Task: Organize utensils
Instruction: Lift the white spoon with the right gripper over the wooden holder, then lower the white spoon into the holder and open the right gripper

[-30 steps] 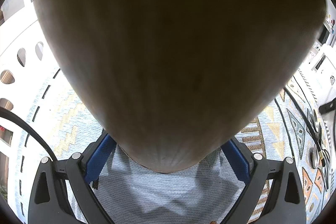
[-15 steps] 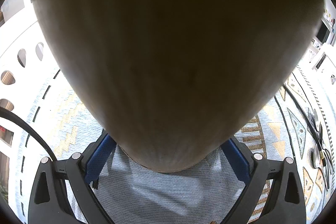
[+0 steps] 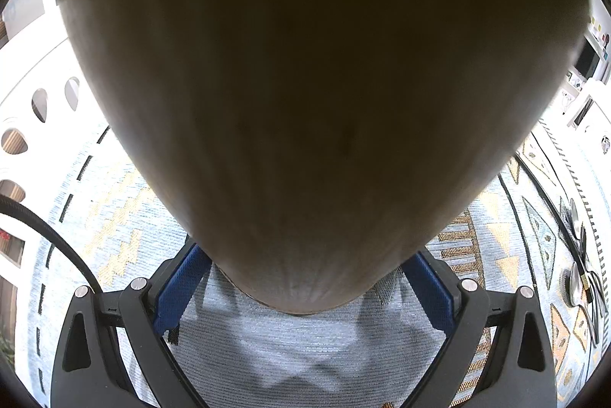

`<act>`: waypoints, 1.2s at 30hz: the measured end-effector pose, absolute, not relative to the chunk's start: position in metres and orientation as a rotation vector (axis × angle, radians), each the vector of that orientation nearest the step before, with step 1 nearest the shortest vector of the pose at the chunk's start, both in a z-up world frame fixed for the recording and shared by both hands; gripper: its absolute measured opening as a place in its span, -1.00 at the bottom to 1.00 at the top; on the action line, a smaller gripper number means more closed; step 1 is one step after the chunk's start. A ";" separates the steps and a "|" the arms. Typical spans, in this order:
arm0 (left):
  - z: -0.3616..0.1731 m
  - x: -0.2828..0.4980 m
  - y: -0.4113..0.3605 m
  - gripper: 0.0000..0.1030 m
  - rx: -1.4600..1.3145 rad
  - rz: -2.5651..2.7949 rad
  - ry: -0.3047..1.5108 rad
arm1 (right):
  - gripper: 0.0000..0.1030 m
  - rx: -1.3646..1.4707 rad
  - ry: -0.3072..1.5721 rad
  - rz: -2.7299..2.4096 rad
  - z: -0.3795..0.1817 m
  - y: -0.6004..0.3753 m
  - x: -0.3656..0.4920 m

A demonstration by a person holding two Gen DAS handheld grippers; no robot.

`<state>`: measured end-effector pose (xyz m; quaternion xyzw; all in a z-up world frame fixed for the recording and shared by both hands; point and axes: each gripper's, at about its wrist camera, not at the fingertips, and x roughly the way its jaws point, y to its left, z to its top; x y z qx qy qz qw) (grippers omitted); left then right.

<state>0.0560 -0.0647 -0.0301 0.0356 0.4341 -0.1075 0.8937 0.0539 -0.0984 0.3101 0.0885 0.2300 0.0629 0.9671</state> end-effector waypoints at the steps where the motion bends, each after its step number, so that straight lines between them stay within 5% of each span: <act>1: -0.030 0.056 -0.065 0.90 0.074 -0.223 0.900 | -0.84 0.171 0.469 0.124 0.304 -0.094 0.057; 10: -0.030 0.056 -0.065 0.91 0.073 -0.224 0.900 | -0.84 0.160 0.539 0.124 0.250 -0.076 0.076; 36: -0.030 0.057 -0.068 0.93 0.073 -0.224 0.901 | -0.84 0.132 0.594 0.099 0.217 -0.065 0.074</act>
